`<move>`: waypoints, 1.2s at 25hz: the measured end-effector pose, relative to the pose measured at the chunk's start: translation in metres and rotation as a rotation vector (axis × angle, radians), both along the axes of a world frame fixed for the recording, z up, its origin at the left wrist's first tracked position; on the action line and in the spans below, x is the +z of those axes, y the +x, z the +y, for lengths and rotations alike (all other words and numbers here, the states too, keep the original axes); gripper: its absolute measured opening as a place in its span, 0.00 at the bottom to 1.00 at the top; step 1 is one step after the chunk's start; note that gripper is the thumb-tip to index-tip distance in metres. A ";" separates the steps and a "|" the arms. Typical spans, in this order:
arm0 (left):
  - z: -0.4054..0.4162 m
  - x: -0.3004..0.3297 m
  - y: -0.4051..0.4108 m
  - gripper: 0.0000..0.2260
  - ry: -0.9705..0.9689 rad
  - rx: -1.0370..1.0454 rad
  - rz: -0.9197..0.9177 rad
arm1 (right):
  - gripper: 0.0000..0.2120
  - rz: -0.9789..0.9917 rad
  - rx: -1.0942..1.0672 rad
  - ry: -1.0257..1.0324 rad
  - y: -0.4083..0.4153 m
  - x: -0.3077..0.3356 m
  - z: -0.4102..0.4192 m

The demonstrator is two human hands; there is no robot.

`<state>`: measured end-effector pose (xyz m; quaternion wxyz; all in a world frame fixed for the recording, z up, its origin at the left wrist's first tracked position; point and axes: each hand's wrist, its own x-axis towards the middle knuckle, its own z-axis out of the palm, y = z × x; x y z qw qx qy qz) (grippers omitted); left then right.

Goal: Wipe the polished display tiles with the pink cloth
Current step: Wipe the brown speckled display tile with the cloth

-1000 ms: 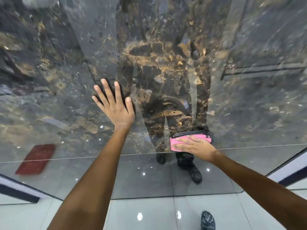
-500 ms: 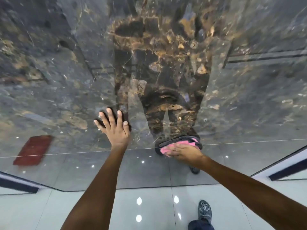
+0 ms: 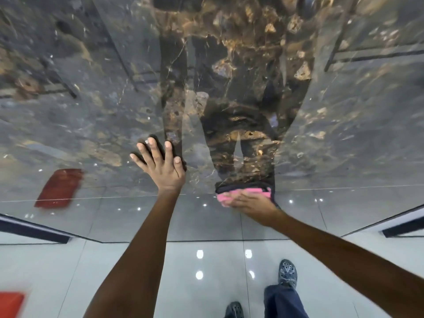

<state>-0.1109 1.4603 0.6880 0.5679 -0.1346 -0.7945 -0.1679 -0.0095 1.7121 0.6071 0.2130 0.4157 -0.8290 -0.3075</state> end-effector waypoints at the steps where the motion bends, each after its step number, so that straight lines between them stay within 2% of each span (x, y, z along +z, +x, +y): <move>1: -0.001 0.001 0.000 0.23 0.005 -0.010 -0.004 | 0.37 0.074 0.013 -0.210 0.001 0.018 0.012; 3: 0.000 -0.001 0.000 0.23 0.016 -0.023 0.008 | 0.30 0.142 -0.111 -0.644 0.000 0.063 0.017; 4: -0.001 -0.003 0.000 0.23 0.025 -0.030 0.014 | 0.28 0.193 -0.187 -0.795 -0.005 0.078 0.011; 5: -0.002 -0.004 0.000 0.23 0.032 -0.035 0.017 | 0.29 0.243 -0.210 -0.796 -0.010 0.082 0.003; 6: -0.003 -0.003 0.000 0.23 0.030 -0.033 0.009 | 0.32 0.259 -0.198 -0.655 -0.014 0.076 -0.008; 7: -0.003 0.000 0.002 0.23 0.020 -0.022 -0.008 | 0.38 0.204 -0.150 -0.384 -0.013 0.057 -0.012; 8: -0.003 0.003 0.004 0.23 0.016 -0.017 -0.040 | 0.45 0.087 -0.069 -0.122 -0.010 0.031 -0.009; 9: -0.002 0.006 0.011 0.23 0.031 -0.016 -0.084 | 0.49 -0.012 -0.018 0.045 -0.004 0.006 0.005; 10: 0.002 0.009 0.023 0.24 0.068 -0.026 -0.134 | 0.51 -0.050 -0.013 0.139 0.008 -0.004 0.019; 11: 0.008 0.010 0.035 0.24 0.129 -0.049 -0.184 | 0.52 -0.075 -0.019 0.130 0.016 -0.002 0.034; 13: 0.030 0.016 0.060 0.25 0.196 -0.116 -0.240 | 0.51 -0.029 -0.161 -0.100 0.022 0.033 0.073; 15: 0.062 0.028 0.070 0.25 0.098 -0.200 -0.205 | 0.43 0.252 -0.261 -0.532 0.021 0.075 0.111; 17: 0.094 0.039 0.060 0.24 0.040 -0.244 -0.193 | 0.39 0.461 -0.413 -1.220 0.016 0.115 0.125; 19: 0.117 0.041 0.043 0.24 0.064 -0.180 -0.168 | 0.33 0.556 -0.623 -2.101 0.001 0.114 0.100; 20: 0.122 0.035 0.035 0.25 0.089 -0.148 -0.132 | 0.31 0.462 -0.779 -2.501 -0.001 0.110 0.064; 21: 0.123 0.028 0.030 0.25 0.105 -0.127 -0.080 | 0.31 0.242 -0.916 -2.757 0.002 0.105 0.026; 22: 0.123 0.024 0.026 0.25 0.098 -0.113 -0.033 | 0.32 -0.080 -1.002 -2.818 0.010 0.094 -0.013; 23: 0.122 0.023 0.022 0.25 0.077 -0.107 -0.004 | 0.33 -0.324 -1.012 -2.759 0.019 0.079 -0.048; 24: 0.121 0.022 0.021 0.25 0.060 -0.111 0.010 | 0.34 -0.433 -0.997 -2.665 0.026 0.058 -0.077; 25: 0.122 0.021 0.022 0.25 0.055 -0.114 0.021 | 0.33 -0.313 -1.159 -2.430 0.024 0.040 -0.066; 26: 0.124 0.021 0.022 0.25 0.056 -0.106 0.040 | 0.30 -0.149 -1.347 -2.288 0.017 0.028 -0.028; 27: 0.125 0.020 0.021 0.25 0.054 -0.096 0.062 | 0.27 -0.087 -1.366 -2.304 0.016 0.022 0.014; 29: 0.126 0.018 0.019 0.25 0.046 -0.093 0.077 | 0.24 0.050 -1.206 -2.602 0.017 0.025 0.082; 30: 0.127 0.018 0.018 0.25 0.032 -0.083 0.086 | 0.24 0.184 -1.201 -2.666 0.013 0.032 0.117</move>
